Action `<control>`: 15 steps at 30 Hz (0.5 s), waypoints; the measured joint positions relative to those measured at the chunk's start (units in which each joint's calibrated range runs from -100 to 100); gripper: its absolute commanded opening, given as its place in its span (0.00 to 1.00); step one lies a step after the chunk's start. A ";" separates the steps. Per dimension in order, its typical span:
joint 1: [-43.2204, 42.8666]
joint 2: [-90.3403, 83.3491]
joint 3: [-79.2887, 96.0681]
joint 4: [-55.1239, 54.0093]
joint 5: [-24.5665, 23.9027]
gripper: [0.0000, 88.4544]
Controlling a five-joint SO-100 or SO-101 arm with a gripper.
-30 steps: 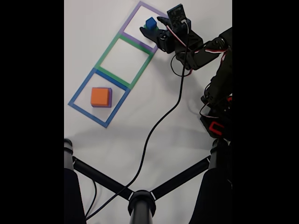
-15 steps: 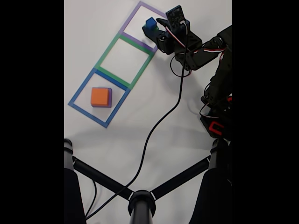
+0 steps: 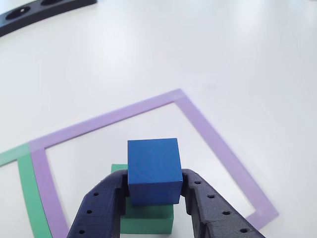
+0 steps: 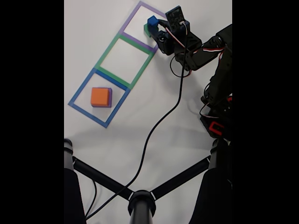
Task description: Tower of hanoi
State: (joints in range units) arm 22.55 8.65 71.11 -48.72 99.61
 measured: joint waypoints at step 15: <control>-1.56 -17.05 0.09 17.09 0.20 0.03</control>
State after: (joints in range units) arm 21.00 -8.40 71.19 -31.62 99.80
